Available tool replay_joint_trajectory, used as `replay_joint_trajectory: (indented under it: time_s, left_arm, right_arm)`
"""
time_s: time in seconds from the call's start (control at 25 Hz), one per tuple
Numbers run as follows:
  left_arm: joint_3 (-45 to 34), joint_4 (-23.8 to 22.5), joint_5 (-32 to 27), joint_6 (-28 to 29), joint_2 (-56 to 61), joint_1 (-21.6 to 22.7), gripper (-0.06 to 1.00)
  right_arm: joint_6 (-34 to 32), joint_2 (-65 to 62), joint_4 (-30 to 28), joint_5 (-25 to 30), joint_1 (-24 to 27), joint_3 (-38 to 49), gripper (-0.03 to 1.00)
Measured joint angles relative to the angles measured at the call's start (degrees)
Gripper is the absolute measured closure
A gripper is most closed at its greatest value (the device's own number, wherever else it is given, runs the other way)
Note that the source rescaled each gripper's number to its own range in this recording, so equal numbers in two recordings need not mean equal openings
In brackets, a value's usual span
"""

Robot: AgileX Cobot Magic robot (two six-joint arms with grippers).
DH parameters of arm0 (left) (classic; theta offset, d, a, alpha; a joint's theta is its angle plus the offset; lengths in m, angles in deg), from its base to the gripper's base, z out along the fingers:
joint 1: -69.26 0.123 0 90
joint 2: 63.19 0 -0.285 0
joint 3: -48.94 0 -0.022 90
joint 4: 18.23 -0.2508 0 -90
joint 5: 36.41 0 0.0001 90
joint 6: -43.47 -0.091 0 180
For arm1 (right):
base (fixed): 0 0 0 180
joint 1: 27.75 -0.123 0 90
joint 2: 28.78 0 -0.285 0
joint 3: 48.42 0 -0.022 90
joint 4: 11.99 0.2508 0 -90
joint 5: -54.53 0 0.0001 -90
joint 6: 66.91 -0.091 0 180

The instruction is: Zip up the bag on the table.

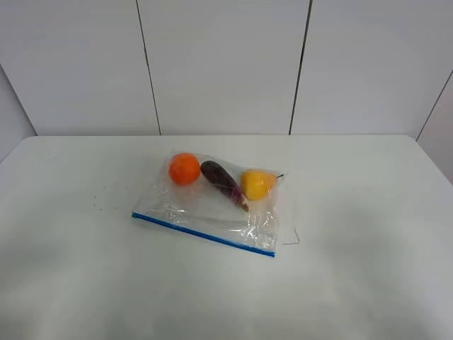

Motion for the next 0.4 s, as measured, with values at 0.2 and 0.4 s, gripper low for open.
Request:
replay_joint_trajectory:
  time_s: [0.2, 0.4]
  left_arm:
    - [0.0, 0.0, 0.0, 0.0, 0.0, 0.0, -0.02]
    - [0.0, 0.0, 0.0, 0.0, 0.0, 0.0, -0.02]
  right_arm:
    - [0.0, 0.0, 0.0, 0.0, 0.0, 0.0, -0.03]
    - [-0.1, 0.0, 0.0, 0.0, 0.0, 0.0, -0.03]
